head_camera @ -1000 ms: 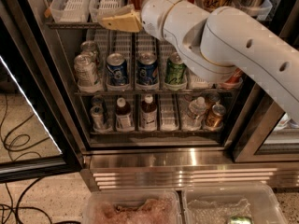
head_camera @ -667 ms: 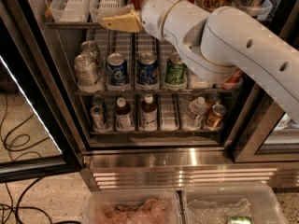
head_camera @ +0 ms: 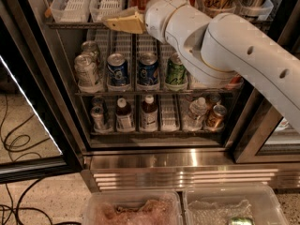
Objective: Pick coke can from top shelf of fridge
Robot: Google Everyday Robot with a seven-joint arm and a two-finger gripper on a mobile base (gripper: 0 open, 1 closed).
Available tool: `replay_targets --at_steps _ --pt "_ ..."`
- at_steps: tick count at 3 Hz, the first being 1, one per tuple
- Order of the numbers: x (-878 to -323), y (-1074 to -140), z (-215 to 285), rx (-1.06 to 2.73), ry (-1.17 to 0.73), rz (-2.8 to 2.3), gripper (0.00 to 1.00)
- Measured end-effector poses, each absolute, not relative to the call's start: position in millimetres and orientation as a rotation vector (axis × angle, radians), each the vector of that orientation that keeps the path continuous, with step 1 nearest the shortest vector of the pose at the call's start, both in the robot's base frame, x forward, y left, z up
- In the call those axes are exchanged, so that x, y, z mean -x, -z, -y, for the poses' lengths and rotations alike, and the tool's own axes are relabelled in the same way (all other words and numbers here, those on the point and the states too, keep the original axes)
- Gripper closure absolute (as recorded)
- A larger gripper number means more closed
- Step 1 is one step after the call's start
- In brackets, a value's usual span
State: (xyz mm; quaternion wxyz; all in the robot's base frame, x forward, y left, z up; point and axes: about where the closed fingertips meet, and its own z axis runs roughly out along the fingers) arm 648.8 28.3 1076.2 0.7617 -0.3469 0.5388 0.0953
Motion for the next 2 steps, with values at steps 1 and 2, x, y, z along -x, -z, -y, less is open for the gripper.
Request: replay_targets --at_steps 1,2 --pt "-653.6 -1083.5 -9.6 0.719 -0.148 -1.172 0.00" --pt "-653.6 -1083.5 -9.6 0.719 -0.148 -1.172 0.00"
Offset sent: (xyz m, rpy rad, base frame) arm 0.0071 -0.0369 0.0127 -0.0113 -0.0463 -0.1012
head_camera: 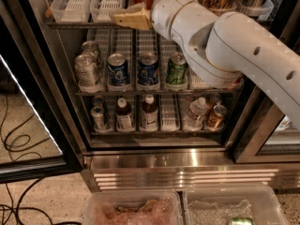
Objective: Pick coke can from top shelf of fridge
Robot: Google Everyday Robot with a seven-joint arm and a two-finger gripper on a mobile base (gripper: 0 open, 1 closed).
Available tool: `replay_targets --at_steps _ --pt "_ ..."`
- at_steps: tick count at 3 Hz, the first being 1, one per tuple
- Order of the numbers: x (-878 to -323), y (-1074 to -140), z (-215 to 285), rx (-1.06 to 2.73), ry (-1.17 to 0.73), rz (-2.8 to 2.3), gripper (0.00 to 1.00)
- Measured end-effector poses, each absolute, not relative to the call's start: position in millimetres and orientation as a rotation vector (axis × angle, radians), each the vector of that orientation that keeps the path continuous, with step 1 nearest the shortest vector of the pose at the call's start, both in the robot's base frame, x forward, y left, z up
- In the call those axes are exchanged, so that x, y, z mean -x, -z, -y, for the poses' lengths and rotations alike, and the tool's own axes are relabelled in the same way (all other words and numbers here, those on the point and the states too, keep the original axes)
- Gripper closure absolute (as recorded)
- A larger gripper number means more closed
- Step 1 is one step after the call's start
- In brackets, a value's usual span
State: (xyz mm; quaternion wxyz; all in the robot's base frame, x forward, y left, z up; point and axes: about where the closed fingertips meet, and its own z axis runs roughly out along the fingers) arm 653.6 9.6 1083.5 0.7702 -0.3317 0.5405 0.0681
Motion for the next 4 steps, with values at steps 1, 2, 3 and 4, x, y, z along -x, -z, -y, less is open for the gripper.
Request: replay_targets --at_steps 1,2,3,4 --pt "-648.1 -1070.2 -25.5 0.751 -0.193 -1.196 0.00" --pt "-654.5 -1078.6 -34.3 0.721 -0.216 -1.185 0.00" --pt "-654.5 -1078.6 -34.4 0.721 -0.216 -1.185 0.00" --pt "-654.5 -1078.6 -34.4 0.721 -0.216 -1.185 0.19"
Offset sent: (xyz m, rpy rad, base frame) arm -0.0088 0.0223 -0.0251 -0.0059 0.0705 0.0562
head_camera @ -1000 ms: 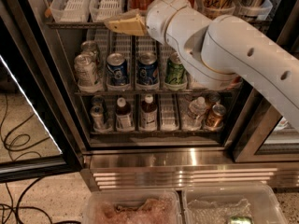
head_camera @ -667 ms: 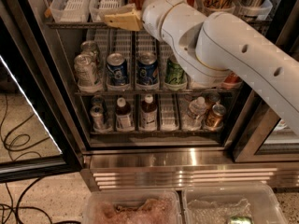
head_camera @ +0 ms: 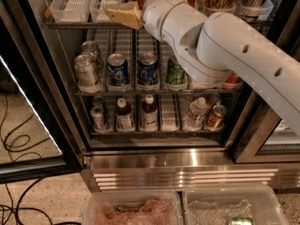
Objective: Pick coke can from top shelf of fridge
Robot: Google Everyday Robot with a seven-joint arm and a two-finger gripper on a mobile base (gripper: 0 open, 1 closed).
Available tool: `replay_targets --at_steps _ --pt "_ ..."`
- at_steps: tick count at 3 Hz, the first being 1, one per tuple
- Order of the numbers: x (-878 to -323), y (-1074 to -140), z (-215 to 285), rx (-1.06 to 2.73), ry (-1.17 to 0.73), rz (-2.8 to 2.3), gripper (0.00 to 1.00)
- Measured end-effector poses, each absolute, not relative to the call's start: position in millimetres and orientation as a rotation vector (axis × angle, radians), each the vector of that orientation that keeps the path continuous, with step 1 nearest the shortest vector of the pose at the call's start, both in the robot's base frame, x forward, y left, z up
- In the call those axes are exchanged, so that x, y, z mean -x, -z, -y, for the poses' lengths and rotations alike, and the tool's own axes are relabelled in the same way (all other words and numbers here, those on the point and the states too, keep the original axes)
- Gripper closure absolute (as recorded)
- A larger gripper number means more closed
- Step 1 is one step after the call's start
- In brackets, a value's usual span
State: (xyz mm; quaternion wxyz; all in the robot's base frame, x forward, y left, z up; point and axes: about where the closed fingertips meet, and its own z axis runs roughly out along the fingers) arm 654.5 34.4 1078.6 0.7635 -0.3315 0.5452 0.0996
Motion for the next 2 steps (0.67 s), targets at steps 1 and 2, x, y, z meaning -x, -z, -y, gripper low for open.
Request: replay_targets --at_steps 1,2 --pt "-654.5 -1078.6 -34.4 0.721 -0.217 -1.185 0.42" --pt "-654.5 -1078.6 -34.5 0.721 -0.217 -1.185 0.65"
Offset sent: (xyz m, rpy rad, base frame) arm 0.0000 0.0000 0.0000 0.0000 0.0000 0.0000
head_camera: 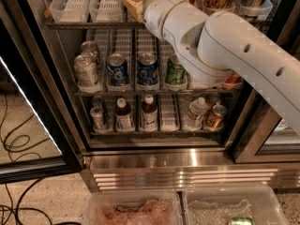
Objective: Pick coke can from top shelf of fridge
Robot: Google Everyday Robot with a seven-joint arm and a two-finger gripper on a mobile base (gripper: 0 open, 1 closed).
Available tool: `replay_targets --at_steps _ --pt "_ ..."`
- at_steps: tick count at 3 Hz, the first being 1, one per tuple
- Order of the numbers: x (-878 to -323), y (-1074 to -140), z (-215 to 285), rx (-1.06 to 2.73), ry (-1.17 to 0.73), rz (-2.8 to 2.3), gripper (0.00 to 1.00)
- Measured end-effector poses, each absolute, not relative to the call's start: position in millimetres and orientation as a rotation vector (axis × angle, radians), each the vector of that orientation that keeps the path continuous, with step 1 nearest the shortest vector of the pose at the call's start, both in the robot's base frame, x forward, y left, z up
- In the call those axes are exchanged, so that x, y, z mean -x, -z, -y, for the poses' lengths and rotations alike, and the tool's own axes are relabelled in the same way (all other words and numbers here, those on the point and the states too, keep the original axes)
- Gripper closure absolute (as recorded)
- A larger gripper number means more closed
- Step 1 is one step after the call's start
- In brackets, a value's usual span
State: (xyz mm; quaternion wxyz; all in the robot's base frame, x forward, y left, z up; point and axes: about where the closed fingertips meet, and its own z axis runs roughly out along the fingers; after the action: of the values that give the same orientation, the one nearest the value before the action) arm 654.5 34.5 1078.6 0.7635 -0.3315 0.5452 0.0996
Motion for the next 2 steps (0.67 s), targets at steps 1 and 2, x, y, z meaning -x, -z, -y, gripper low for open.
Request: replay_targets --at_steps 1,2 --pt "-654.5 -1078.6 -34.5 0.721 -0.217 -1.185 0.88" --pt "-654.4 -1078.6 -34.5 0.721 -0.217 -1.185 1.00"
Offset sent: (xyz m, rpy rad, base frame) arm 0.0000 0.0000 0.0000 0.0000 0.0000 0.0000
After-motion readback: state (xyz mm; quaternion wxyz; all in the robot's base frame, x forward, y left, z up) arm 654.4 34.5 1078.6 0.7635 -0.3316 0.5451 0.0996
